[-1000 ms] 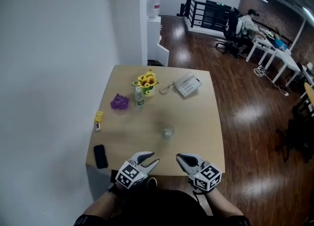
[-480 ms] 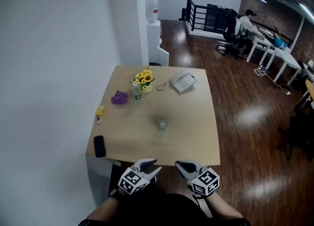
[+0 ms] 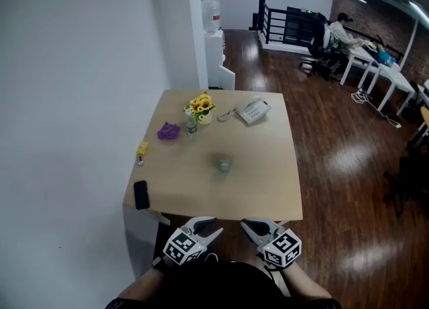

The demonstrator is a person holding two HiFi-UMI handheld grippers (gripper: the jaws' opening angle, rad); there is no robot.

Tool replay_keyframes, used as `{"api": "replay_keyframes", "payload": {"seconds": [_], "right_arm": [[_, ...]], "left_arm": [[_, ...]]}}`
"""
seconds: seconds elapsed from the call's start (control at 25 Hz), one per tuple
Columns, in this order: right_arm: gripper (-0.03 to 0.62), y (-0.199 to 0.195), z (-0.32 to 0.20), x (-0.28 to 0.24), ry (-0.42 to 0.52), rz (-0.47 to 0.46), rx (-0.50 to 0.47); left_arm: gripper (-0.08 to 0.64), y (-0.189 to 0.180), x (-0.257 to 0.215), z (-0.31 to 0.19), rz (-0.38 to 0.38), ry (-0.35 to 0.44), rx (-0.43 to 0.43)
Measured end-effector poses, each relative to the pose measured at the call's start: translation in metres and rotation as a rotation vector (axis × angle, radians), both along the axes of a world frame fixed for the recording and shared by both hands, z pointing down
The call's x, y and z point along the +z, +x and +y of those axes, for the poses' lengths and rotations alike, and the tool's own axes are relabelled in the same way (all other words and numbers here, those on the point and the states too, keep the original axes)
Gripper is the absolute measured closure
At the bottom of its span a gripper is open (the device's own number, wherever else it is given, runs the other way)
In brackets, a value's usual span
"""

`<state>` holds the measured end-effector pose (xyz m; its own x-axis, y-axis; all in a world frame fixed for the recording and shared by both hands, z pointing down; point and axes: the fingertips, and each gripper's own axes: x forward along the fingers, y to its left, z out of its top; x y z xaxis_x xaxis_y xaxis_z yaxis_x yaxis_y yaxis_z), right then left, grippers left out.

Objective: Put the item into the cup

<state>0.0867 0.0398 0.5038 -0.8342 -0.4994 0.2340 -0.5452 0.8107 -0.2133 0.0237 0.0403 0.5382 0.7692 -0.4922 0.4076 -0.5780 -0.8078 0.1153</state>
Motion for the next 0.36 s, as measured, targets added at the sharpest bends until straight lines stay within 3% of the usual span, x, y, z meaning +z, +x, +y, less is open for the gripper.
{"api": "replay_keyframes", "payload": {"seconds": [0.36], "right_arm": [[0.584,-0.0083,-0.0004,0.0023,0.007,0.007,0.001]], "left_arm": [[0.431,-0.0037,-0.0017,-0.0029,0.012,0.017,0.006]]}}
